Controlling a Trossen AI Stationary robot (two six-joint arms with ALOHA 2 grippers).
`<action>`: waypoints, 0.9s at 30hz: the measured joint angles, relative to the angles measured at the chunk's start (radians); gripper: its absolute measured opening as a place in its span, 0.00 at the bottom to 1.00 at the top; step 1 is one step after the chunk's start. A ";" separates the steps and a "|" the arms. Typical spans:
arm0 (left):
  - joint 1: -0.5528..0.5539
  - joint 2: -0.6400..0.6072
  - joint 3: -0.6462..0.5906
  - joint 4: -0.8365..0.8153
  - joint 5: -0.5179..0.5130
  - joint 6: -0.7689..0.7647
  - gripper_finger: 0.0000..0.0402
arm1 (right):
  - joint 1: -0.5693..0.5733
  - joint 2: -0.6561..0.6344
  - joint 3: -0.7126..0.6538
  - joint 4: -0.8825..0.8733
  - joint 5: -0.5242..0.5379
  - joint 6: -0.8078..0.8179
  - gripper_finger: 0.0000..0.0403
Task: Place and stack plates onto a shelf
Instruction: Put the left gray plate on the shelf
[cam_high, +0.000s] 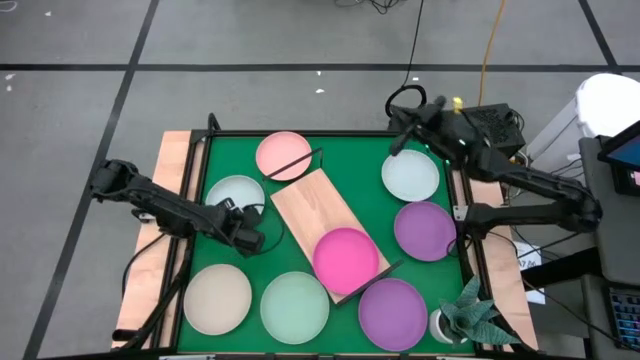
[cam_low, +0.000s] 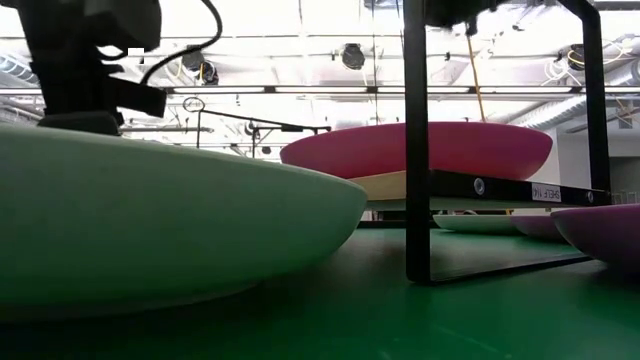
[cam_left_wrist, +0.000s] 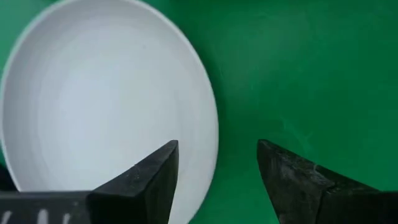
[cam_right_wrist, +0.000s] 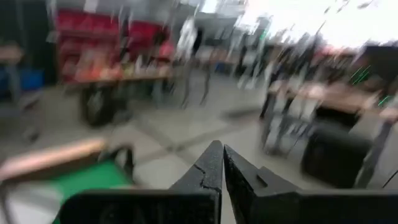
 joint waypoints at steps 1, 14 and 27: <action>0.011 0.000 0.000 0.000 0.003 -0.011 0.55 | -0.025 0.018 0.008 -0.045 -0.050 0.024 0.00; 0.076 0.034 0.001 0.024 -0.064 0.001 0.56 | 0.034 0.045 0.006 -0.403 -0.226 0.243 0.00; 0.082 0.141 0.001 0.068 -0.018 0.061 0.56 | 0.242 0.022 -0.019 -0.425 -0.245 0.239 0.00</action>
